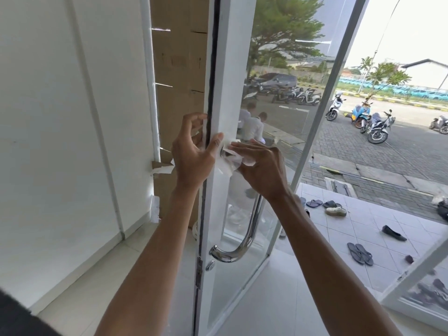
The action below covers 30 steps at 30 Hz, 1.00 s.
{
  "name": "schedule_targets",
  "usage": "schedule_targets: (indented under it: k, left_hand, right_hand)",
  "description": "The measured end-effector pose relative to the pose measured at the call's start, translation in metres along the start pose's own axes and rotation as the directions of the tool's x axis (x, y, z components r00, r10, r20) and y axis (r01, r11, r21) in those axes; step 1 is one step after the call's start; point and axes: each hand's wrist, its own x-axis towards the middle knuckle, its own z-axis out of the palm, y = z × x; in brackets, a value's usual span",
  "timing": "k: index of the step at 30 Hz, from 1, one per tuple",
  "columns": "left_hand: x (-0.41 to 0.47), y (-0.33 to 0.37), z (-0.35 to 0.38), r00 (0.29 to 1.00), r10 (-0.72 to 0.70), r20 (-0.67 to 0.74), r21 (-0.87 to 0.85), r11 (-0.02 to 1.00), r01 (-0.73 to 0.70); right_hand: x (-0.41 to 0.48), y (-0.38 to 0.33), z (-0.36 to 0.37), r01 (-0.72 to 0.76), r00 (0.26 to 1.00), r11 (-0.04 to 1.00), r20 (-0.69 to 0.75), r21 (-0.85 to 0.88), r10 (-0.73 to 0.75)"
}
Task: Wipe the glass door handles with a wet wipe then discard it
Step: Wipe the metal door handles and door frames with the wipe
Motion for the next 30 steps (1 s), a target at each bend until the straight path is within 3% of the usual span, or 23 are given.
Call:
schedule_targets:
  k: [5,8,13,17,24,30]
  left_hand:
    - [-0.004,-0.001,0.006,0.999,-0.027,-0.032,0.004,1.000,0.027]
    - [-0.006,0.002,0.009,0.998,-0.046,-0.045,0.029,0.998,0.047]
    - [-0.007,0.008,0.007,0.996,-0.072,-0.047,0.064,0.995,0.075]
    - [-0.005,0.011,0.005,0.993,-0.119,-0.009,0.053,0.991,0.119]
    - [-0.004,0.009,0.007,0.989,-0.143,-0.023,0.017,0.990,0.143]
    - [-0.011,0.013,0.016,0.983,-0.163,-0.085,0.005,0.986,0.164]
  right_hand:
    - [0.000,0.007,-0.011,-0.052,0.998,0.991,0.050,0.123,0.046]
    - [0.004,0.000,-0.008,-0.074,0.995,0.997,0.067,-0.021,0.075]
    - [0.004,-0.021,0.001,-0.052,0.998,0.964,-0.035,-0.260,0.044]
    - [0.005,-0.006,-0.003,-0.001,1.000,0.988,0.024,-0.154,0.005]
    - [0.006,0.031,-0.015,-0.156,0.977,0.984,0.161,0.091,0.140]
    - [0.005,0.008,-0.004,-0.038,0.996,0.995,0.078,-0.087,0.045]
